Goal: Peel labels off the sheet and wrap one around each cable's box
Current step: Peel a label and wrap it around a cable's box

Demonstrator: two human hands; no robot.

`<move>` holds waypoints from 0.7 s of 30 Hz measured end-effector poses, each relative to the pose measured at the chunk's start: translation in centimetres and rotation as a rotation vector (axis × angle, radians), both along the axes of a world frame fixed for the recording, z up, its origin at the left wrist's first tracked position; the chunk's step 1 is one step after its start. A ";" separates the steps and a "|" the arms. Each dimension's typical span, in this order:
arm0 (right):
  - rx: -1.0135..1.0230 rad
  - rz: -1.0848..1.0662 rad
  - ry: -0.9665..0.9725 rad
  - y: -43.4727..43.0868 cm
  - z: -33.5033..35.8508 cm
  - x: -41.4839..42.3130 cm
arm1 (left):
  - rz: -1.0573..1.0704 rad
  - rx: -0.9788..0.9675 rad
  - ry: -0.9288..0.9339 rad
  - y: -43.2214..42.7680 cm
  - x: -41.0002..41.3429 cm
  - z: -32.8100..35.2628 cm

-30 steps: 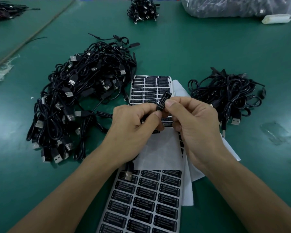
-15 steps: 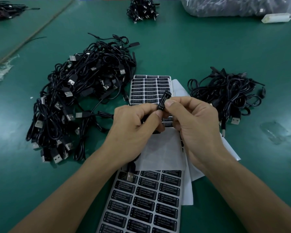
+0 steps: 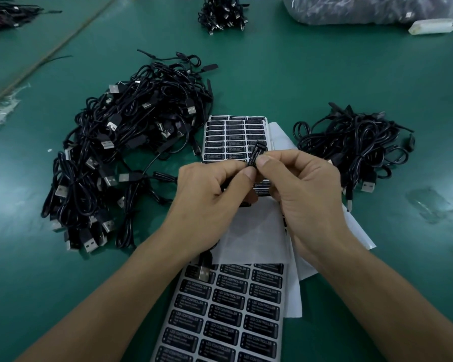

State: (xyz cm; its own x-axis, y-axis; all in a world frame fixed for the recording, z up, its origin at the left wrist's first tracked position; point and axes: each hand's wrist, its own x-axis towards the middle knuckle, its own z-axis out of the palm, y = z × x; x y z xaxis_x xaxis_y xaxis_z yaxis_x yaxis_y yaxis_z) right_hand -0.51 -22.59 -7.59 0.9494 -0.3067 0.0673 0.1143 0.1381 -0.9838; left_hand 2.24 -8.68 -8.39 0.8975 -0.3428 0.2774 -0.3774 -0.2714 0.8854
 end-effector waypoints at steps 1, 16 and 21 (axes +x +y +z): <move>0.000 -0.001 -0.001 0.0 0.0 0.0 | 0.008 -0.004 -0.006 0.0 0.0 -0.1; -0.008 -0.012 -0.015 0.1 0.1 -0.2 | 0.091 -0.055 -0.021 -0.5 -0.5 -0.1; 0.001 -0.012 -0.009 0.1 0.2 -0.1 | 0.094 -0.046 -0.035 -0.5 -0.4 -0.3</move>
State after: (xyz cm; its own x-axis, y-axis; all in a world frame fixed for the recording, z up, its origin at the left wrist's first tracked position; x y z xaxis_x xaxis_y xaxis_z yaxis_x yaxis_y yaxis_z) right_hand -0.66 -22.51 -7.41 0.9449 -0.3185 0.0756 0.1249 0.1374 -0.9826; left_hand 1.84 -9.19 -8.67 0.9146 -0.2436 0.3226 -0.3830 -0.2667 0.8844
